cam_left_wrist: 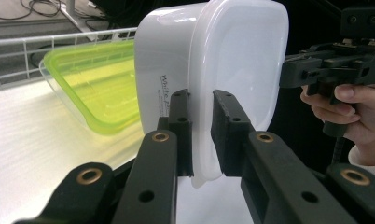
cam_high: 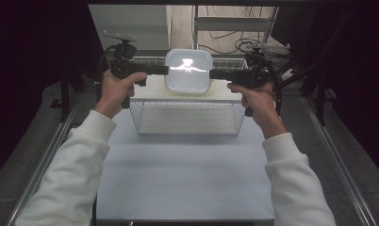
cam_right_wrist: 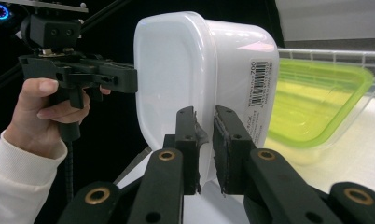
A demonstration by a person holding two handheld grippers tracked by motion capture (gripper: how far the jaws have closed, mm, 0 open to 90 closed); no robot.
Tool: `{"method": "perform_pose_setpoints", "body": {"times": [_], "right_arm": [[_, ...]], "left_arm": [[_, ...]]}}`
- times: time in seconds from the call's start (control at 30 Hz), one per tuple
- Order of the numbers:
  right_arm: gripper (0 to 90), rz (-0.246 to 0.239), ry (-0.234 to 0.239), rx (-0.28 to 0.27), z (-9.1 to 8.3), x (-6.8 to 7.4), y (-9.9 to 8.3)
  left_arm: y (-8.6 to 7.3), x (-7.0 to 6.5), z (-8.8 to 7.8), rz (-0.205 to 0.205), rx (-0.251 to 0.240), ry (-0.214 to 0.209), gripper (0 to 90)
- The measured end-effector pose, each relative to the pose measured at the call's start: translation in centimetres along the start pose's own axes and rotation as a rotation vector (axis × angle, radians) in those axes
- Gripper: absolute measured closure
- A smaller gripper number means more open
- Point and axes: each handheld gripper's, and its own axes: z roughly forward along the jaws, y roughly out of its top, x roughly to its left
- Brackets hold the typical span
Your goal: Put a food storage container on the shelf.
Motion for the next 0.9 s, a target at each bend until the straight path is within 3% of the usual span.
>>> {"method": "perform_pose_setpoints", "body": {"times": [0.33, 0.57, 0.9], "right_arm": [[79.4, 0.053, -0.009, 0.004, 1.4, -2.2, 2.1], [79.3, 0.095, -0.024, 0.034, 2.4, -3.2, 3.1], [79.1, 0.131, -0.028, 0.054, 3.1, -4.2, 3.2]], "left_arm": [[2.6, 1.9, 1.2, -0.042, 0.03, 0.012, 78.7], [2.8, 3.6, 2.1, -0.104, 0.036, -0.006, 78.6], [3.1, 4.0, 2.7, -0.129, 0.067, 0.011, 78.6]]}}
